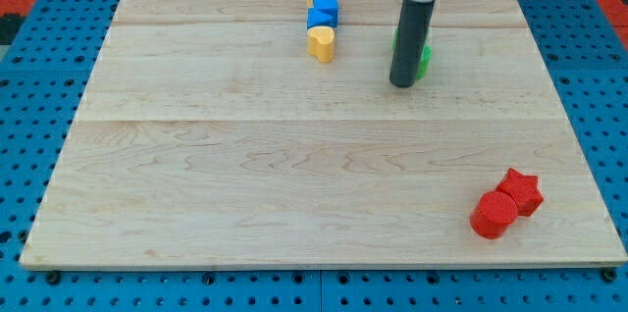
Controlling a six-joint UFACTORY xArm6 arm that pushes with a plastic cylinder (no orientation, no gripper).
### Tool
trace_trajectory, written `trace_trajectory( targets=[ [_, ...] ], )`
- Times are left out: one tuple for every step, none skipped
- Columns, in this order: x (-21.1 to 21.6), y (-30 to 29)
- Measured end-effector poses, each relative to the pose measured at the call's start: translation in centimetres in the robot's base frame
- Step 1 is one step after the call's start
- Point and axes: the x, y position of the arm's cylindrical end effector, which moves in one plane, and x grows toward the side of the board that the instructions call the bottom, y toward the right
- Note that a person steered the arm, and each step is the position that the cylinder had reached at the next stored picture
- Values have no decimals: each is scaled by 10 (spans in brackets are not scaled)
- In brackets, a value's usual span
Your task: Separate red star from the red circle
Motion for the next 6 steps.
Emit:
trace_trajectory(
  targets=[
    [39,77],
    [100,143],
    [154,134],
    [201,116],
    [163,95],
    [121,94]
  ],
)
